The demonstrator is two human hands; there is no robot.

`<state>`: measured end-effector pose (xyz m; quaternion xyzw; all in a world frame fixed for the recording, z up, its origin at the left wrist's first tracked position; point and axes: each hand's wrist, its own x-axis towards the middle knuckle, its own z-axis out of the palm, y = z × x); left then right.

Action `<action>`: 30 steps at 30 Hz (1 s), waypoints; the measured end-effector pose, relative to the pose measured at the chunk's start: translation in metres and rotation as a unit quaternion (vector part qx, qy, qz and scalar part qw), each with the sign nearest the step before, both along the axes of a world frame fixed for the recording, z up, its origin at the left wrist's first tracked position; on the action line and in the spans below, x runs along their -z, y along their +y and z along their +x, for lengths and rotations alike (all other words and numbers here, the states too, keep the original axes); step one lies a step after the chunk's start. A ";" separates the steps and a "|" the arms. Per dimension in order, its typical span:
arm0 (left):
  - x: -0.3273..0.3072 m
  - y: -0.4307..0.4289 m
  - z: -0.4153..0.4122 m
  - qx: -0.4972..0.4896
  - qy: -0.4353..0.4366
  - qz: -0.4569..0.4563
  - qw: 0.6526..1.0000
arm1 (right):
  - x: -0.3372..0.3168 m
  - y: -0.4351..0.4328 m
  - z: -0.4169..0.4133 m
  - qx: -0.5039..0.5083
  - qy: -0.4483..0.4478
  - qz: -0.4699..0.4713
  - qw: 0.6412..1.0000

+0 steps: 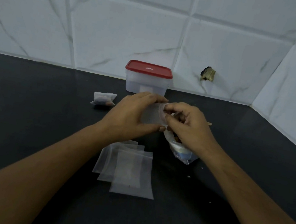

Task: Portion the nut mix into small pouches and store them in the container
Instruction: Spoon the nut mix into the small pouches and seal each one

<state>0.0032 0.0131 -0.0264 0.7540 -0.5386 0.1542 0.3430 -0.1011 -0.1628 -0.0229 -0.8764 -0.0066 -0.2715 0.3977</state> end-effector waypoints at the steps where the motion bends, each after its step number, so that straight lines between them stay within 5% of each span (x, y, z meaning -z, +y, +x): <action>1: 0.000 0.000 0.000 0.001 0.002 0.002 1.000 | -0.001 0.000 0.000 -0.006 0.008 0.005 1.000; 12: 0.002 -0.002 0.004 -0.008 0.091 -0.008 0.996 | -0.005 -0.001 -0.002 -0.039 0.060 -0.019 0.997; 20: 0.008 -0.003 0.005 0.006 0.188 -0.029 0.982 | -0.021 -0.025 -0.015 0.107 -0.027 -0.086 0.990; 30: 0.011 -0.006 -0.001 0.025 0.203 -0.010 0.979 | -0.018 -0.069 -0.022 0.265 0.229 -0.190 0.917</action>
